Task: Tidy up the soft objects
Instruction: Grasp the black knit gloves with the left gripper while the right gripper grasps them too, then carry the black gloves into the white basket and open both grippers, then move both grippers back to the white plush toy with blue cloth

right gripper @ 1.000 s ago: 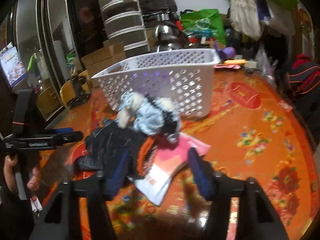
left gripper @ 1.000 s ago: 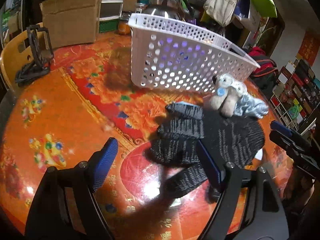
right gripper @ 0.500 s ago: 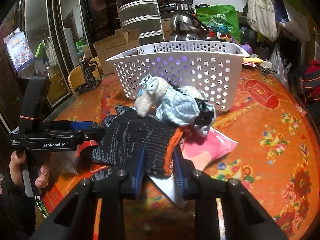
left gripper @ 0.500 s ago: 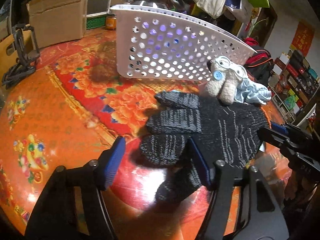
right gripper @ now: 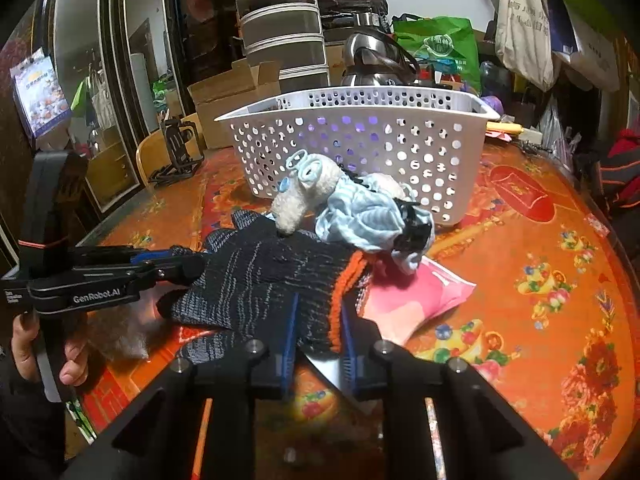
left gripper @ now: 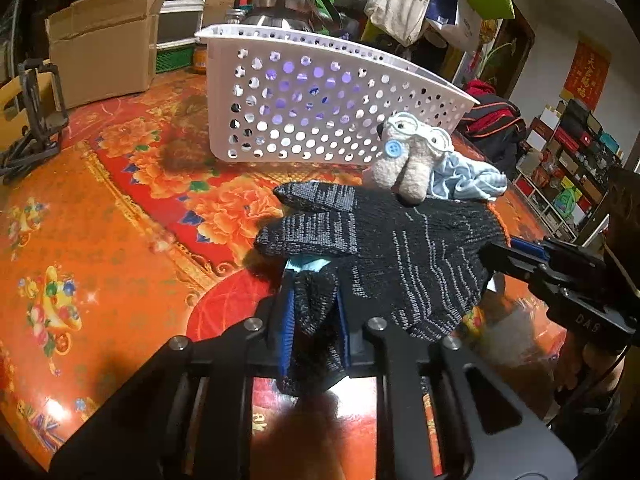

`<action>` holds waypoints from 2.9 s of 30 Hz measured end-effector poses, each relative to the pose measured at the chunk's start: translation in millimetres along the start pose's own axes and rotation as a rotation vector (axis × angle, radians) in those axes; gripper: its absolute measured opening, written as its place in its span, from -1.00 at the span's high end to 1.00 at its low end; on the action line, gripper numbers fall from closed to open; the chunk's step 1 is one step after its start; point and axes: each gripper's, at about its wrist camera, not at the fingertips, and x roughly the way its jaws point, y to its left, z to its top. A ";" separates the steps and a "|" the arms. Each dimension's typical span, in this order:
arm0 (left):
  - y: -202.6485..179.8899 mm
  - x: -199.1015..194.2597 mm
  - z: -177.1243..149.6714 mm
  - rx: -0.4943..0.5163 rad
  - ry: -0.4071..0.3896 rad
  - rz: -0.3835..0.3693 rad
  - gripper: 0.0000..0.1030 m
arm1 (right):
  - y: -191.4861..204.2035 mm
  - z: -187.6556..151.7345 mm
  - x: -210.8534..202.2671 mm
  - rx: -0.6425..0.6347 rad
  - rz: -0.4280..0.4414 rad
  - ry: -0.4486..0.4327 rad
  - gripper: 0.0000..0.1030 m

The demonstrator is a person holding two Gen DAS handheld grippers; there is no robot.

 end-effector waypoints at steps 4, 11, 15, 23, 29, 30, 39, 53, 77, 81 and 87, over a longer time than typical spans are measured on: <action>-3.5 -10.9 -3.7 -0.006 -0.032 0.003 0.71 | 6.2 -0.5 -5.0 -0.017 -0.017 -0.016 0.74; -7.2 -49.8 -3.0 -0.030 -0.098 -0.021 0.72 | 16.8 5.1 -33.0 -0.049 0.003 -0.083 0.78; -13.6 -72.1 0.1 -0.015 -0.136 -0.017 0.72 | 23.5 8.3 -47.1 -0.061 0.011 -0.115 0.78; -24.0 -110.0 23.4 0.005 -0.210 -0.015 0.72 | 30.4 26.7 -76.6 -0.081 0.014 -0.186 0.79; -37.0 -129.4 54.4 0.034 -0.256 -0.012 0.72 | 26.8 53.3 -98.8 -0.084 0.002 -0.244 0.79; -39.4 -132.7 60.8 0.037 -0.262 -0.016 0.72 | 26.0 58.3 -102.0 -0.087 -0.004 -0.253 0.79; -61.6 -137.2 166.9 0.063 -0.301 0.007 0.72 | -1.5 148.4 -104.0 -0.073 -0.055 -0.284 0.79; -48.6 -22.4 302.7 0.025 -0.170 0.114 0.72 | -68.4 238.4 13.9 0.004 -0.148 -0.104 0.79; -8.7 56.4 263.2 0.013 -0.150 0.198 -0.46 | -97.2 204.8 80.0 0.011 -0.214 -0.015 -0.53; -6.6 55.0 260.2 0.017 -0.134 0.211 -0.47 | -104.3 201.7 80.3 0.046 -0.202 -0.003 -0.54; 2.5 62.3 253.1 -0.001 -0.109 0.219 -0.48 | -102.5 198.4 84.6 0.044 -0.199 0.012 -0.54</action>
